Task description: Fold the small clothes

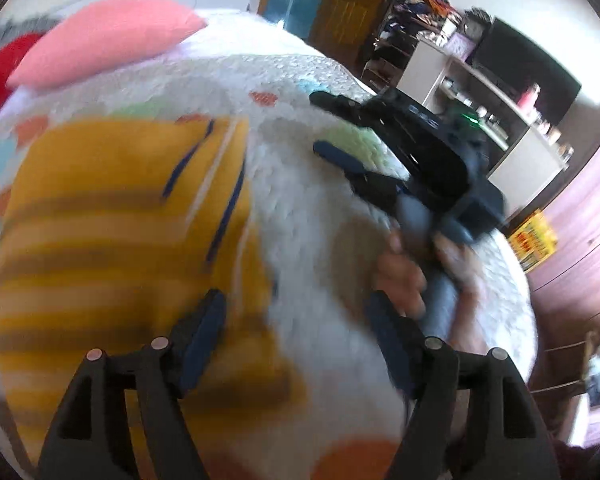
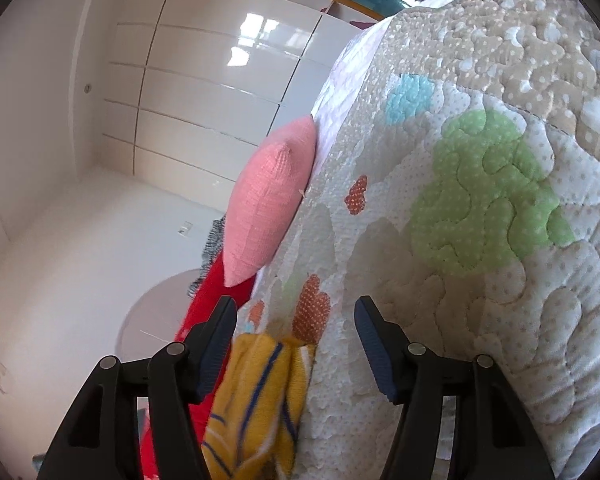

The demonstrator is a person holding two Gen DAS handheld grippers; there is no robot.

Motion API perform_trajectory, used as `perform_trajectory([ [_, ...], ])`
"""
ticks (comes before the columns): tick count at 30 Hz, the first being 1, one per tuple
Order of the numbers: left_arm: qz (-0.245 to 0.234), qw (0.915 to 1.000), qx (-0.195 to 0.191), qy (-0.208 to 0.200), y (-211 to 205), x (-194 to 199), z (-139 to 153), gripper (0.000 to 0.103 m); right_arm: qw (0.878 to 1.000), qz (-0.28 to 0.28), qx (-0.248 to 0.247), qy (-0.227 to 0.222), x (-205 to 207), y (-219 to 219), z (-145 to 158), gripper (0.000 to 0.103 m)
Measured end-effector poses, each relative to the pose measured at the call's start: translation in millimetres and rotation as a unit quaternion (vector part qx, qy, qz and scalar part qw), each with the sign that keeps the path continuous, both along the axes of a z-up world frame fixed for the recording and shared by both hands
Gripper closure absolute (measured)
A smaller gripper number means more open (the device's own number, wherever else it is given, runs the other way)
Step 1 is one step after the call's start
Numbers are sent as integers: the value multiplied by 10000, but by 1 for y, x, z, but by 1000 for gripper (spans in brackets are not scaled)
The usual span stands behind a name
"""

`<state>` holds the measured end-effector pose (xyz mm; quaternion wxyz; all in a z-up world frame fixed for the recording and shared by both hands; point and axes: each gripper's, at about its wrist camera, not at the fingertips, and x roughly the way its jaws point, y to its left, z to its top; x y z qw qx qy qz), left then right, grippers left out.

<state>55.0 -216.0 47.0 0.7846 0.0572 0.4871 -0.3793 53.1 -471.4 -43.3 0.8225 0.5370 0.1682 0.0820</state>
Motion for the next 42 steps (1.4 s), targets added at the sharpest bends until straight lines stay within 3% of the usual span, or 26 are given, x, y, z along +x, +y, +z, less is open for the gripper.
perform_trajectory([
  [2, 104, 9993, -210, 305, 25, -14, 0, 31, 9999, -20, -117, 44, 1, 2, 1, 38],
  [4, 256, 9984, -377, 326, 58, -34, 3, 31, 9999, -28, -142, 46, 1, 3, 0, 38],
  [10, 868, 9952, -262, -361, 129, -83, 15, 26, 9999, 1, -82, 124, -8, 6, -2, 38],
  [13, 1132, 9896, -22, -887, 154, -101, 18, 24, 9883, 320, -933, 1167, -19, 32, 21, 36],
  [14, 1189, 9882, -14, -965, 162, -104, 18, 22, 9827, 581, -1212, 1275, -31, 50, 34, 31],
  [18, 1395, 9875, -220, -700, 186, -105, 7, 22, 9701, 1166, -1937, 878, -72, 111, 72, 30],
  [22, 1602, 9849, -271, -591, 199, -110, 3, 22, 9537, 1435, -2457, 978, -78, 157, 75, 31],
  [24, 1687, 9831, -218, -679, 204, -113, 7, 22, 9482, 1735, -2386, 1180, -70, 173, 59, 58],
  [25, 1734, 9820, -189, -728, 208, -116, 8, 22, 9461, 1879, -2276, 1331, -67, 178, 49, 77],
  [27, 1839, 9793, -108, -832, 216, -118, 10, 22, 9409, 1796, -2334, 1672, -71, 181, 32, 82],
  [31, 1966, 9764, 193, -872, 223, -112, 4, 22, 9551, 1660, -1772, 1699, -99, 164, 19, 88],
  [33, 2004, 9758, 265, -839, 223, -110, 0, 22, 9484, 1455, -2072, 1911, -112, 163, 19, 88],
  [36, 1976, 9765, 287, -814, 220, -110, -3, 22, 9433, 1306, -2396, 1890, -137, 166, 29, 83],
  [38, 1944, 9767, 336, -848, 216, -110, -5, 22, 9405, 1191, -2582, 1862, -153, 168, 37, 60],
  [40, 1930, 9765, 384, -882, 213, -112, -5, 22, 9344, 1035, -2850, 1868, -167, 175, 47, 48],
  [42, 1954, 9759, 376, -897, 213, -115, -3, 22, 9212, 938, -3211, 1987, -179, 187, 53, 47],
])
